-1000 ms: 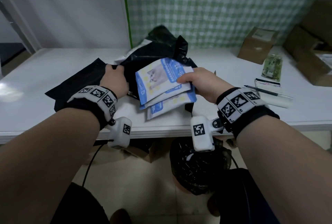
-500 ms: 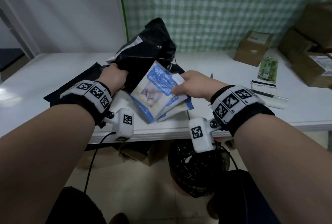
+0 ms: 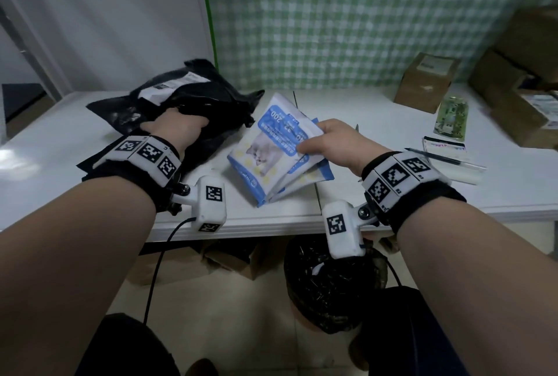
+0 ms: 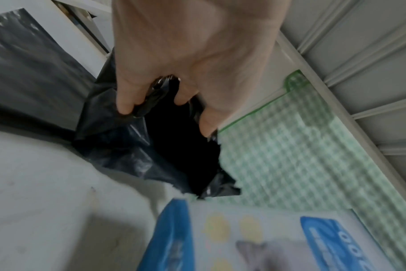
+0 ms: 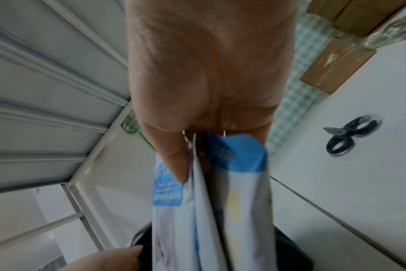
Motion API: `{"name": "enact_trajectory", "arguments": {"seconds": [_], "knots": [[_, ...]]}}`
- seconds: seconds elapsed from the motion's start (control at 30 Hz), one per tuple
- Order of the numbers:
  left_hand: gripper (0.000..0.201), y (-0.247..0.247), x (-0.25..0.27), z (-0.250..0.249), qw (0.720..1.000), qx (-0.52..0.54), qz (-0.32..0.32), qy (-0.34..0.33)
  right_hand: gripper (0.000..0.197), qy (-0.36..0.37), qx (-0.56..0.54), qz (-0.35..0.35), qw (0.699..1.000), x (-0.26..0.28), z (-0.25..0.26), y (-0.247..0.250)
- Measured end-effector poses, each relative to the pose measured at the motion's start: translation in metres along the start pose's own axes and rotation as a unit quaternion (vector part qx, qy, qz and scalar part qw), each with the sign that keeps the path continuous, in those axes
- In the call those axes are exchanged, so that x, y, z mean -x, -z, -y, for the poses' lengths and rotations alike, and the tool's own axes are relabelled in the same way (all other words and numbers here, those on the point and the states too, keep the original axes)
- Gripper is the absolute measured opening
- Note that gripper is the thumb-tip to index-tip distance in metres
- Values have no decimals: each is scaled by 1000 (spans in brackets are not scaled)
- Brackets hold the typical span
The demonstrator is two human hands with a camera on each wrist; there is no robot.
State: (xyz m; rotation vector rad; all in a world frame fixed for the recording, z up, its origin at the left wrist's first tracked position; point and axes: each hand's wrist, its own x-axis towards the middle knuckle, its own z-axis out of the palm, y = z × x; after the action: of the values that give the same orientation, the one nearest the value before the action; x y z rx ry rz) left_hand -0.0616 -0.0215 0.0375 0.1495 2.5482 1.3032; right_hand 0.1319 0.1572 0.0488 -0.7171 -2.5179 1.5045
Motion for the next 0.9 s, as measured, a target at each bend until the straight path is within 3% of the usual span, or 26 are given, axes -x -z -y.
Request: {"name": "enact_trajectory", "arguments": {"seconds": [0.1, 0.2, 0.27, 0.33, 0.5, 0.6, 0.73, 0.8, 0.9], "knots": [[56, -8, 20, -1, 991, 54, 124, 7, 12, 11, -37, -29, 999, -2, -7, -1], [57, -21, 38, 4, 967, 16, 256, -5, 4, 16, -86, -39, 995, -2, -11, -4], [34, -29, 43, 10, 949, 76, 305, -13, 11, 18, -136, -40, 990, -1, -15, -7], [21, -38, 44, 17, 935, 161, 314, -4, 13, 19, -177, -34, 983, 1, -19, -10], [23, -50, 43, 27, 918, 260, 299, -2, 7, 34, -195, -28, 980, 3, -25, -16], [26, -52, 45, 26, 916, 277, 289, -28, 28, 45, -181, -68, 980, 0, -27, -19], [48, -55, 45, 25, 924, 278, 247, -95, 75, 35, -181, -95, 978, -2, -31, -24], [53, -57, 43, 29, 928, 270, 226, -119, 83, 30, -202, -97, 974, -3, -34, -26], [43, -59, 41, 36, 936, 254, 200, -140, 82, 15, -208, -90, 974, -4, -39, -30]]}}
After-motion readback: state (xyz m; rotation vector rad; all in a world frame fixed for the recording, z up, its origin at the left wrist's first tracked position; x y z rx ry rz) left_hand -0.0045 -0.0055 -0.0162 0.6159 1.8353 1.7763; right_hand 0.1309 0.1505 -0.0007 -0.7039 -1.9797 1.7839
